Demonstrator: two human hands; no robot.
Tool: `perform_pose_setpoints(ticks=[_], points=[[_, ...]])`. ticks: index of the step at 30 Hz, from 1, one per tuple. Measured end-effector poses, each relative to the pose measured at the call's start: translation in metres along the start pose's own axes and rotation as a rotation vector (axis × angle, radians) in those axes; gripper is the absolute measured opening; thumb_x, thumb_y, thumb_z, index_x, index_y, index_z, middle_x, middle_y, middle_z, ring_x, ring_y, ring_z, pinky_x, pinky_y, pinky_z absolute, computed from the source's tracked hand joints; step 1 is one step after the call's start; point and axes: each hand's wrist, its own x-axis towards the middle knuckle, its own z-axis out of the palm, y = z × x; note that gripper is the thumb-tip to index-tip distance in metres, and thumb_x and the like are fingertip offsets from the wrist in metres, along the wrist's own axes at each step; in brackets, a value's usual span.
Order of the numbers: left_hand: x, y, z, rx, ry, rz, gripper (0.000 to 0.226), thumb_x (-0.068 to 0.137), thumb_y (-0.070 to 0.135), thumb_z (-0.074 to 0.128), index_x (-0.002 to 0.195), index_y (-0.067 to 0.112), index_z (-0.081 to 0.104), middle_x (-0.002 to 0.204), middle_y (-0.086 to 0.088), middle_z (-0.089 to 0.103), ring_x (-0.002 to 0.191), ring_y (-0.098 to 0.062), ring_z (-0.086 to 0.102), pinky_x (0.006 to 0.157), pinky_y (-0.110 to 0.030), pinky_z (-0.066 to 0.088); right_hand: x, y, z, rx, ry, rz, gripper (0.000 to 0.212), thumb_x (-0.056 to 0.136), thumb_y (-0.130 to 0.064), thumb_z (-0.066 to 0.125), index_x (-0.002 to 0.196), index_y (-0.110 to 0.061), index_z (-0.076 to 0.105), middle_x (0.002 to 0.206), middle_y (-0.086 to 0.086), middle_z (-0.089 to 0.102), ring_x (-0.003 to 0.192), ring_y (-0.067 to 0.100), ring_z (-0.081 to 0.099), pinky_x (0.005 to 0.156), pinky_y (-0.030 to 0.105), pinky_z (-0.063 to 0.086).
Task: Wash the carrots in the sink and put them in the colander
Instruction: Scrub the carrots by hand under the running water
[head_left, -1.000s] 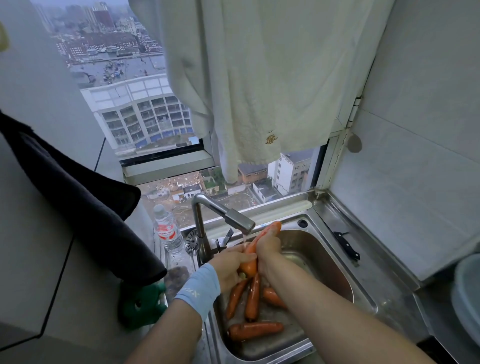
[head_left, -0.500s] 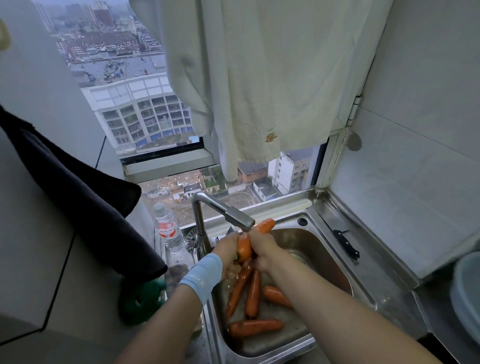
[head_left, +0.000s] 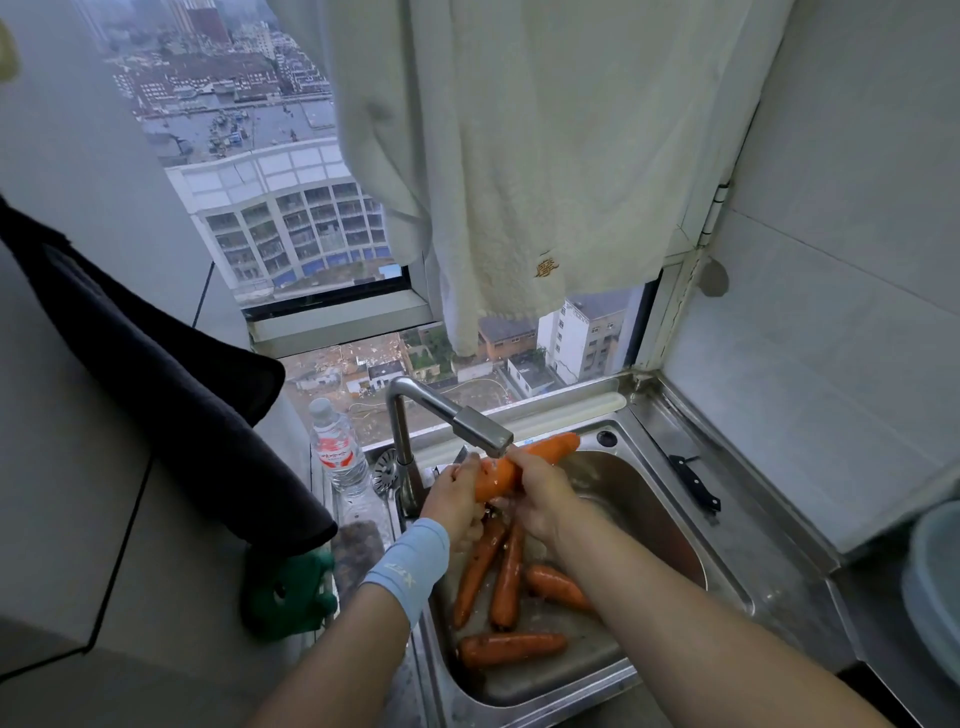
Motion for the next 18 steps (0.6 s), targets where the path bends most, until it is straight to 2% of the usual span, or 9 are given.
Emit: perform_pose_setpoints(ticks=[3,6,8,9,10,11,14,16,18], points=[[0.003,0.001,-0.003,-0.023,-0.025,-0.109,0.046,0.100,0.063,0.031,0.106,0.024,0.054,0.048,0.001,0.042,0.036,-0.014,0.036,0.041,-0.017,0.028,-0.002,-0.004,-0.002,0.055,-0.013,-0.036,0.049,0.093,-0.019,0.074,0.133,0.000,0.053,0.120,0.022,0.069,0.106,0.037,0.070,0.087,0.048,0.061],[0.003,0.007,-0.003,0.040,-0.036,-0.158,0.050,0.101,0.064,0.027,0.115,0.023,0.052,0.049,-0.001,0.048,0.041,-0.017,0.041,0.047,-0.019,0.033,0.000,-0.005,-0.001,0.014,0.046,-0.015,0.055,0.099,-0.035,0.066,0.139,-0.003,0.047,0.123,0.020,0.066,0.107,0.037,0.068,0.096,0.052,0.057],[0.001,0.010,0.001,0.106,-0.059,-0.124,0.051,0.099,0.063,0.029,0.123,0.024,0.052,0.068,-0.007,0.060,0.056,-0.022,0.055,0.059,-0.025,0.048,0.001,-0.006,0.002,-0.040,0.123,-0.015,0.061,0.102,-0.046,0.056,0.144,-0.003,0.043,0.122,0.020,0.064,0.106,0.038,0.066,0.095,0.052,0.057],[0.004,0.007,0.003,0.133,-0.075,-0.081,0.055,0.093,0.065,0.032,0.125,0.025,0.053,0.084,-0.010,0.065,0.071,-0.028,0.063,0.074,-0.032,0.054,0.001,-0.006,0.004,-0.072,0.163,-0.020,0.062,0.104,-0.049,0.050,0.145,-0.003,0.043,0.118,0.019,0.063,0.103,0.038,0.066,0.090,0.050,0.058],[0.006,0.005,0.005,0.171,-0.065,-0.040,0.059,0.085,0.069,0.037,0.125,0.027,0.054,0.098,-0.010,0.068,0.086,-0.032,0.068,0.088,-0.041,0.056,0.000,-0.005,0.005,-0.101,0.190,-0.025,0.061,0.105,-0.051,0.045,0.143,-0.003,0.044,0.114,0.019,0.063,0.099,0.037,0.066,0.084,0.047,0.059],[0.006,0.003,0.004,0.202,-0.052,-0.017,0.060,0.080,0.070,0.043,0.123,0.030,0.055,0.104,-0.010,0.069,0.092,-0.033,0.069,0.094,-0.047,0.056,0.001,-0.004,0.007,-0.120,0.211,-0.028,0.059,0.106,-0.051,0.042,0.142,-0.005,0.045,0.111,0.017,0.063,0.096,0.036,0.066,0.078,0.044,0.059],[-0.002,0.005,0.000,0.222,-0.008,0.035,0.039,0.095,0.056,0.049,0.116,0.025,0.059,0.093,-0.009,0.068,0.074,-0.025,0.067,0.081,-0.037,0.058,0.006,0.002,0.007,-0.140,0.189,-0.020,0.051,0.104,-0.049,0.044,0.133,-0.008,0.049,0.109,0.017,0.068,0.092,0.035,0.070,0.078,0.043,0.061],[-0.001,0.002,-0.004,0.343,0.002,0.041,0.032,0.101,0.047,0.044,0.114,0.020,0.058,0.094,-0.012,0.066,0.073,-0.025,0.064,0.077,-0.039,0.059,0.002,0.004,0.006,-0.126,0.074,-0.030,0.037,0.103,-0.028,0.054,0.132,-0.005,0.053,0.107,0.016,0.070,0.091,0.032,0.070,0.074,0.040,0.058],[0.000,0.000,-0.004,0.310,0.006,-0.020,0.044,0.103,0.051,0.034,0.120,0.016,0.055,0.088,-0.013,0.065,0.061,-0.022,0.060,0.057,-0.029,0.053,-0.006,0.005,0.003,-0.072,-0.066,-0.067,0.037,0.097,-0.003,0.061,0.132,-0.006,0.051,0.111,0.019,0.067,0.096,0.033,0.068,0.083,0.047,0.059]])
